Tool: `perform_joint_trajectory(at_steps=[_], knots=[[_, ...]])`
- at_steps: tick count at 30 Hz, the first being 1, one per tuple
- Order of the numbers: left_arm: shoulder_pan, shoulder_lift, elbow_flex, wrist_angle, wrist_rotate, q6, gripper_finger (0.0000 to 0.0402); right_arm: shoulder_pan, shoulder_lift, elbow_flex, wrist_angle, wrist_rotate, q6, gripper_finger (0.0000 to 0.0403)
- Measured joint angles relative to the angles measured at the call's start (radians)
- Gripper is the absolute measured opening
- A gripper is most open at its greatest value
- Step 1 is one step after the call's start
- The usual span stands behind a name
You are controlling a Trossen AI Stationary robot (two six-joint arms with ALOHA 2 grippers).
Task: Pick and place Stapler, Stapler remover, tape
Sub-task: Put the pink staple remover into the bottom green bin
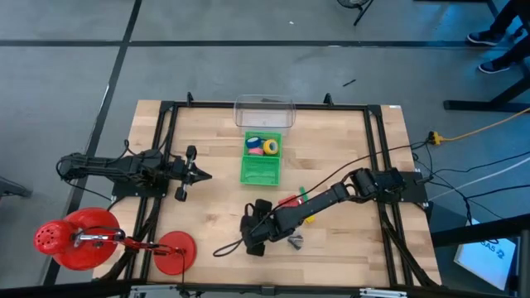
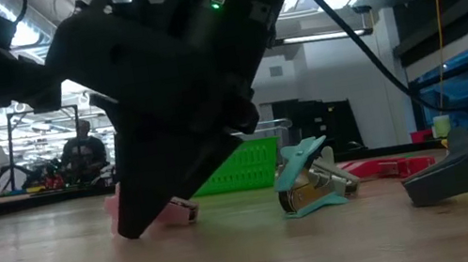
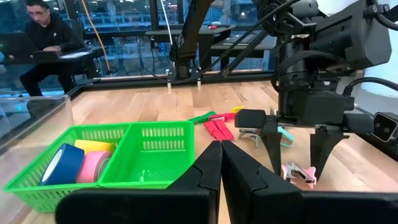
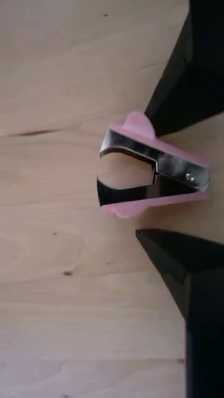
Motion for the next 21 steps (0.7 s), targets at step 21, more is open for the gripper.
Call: perform_joint_trajectory(at_steps=[21], knots=[[0.000, 0.000, 0.000, 0.000, 0.000, 0.000, 0.0005, -0.007, -0.044, -0.010, -0.062, -0.049, -0.129, 0.0101]])
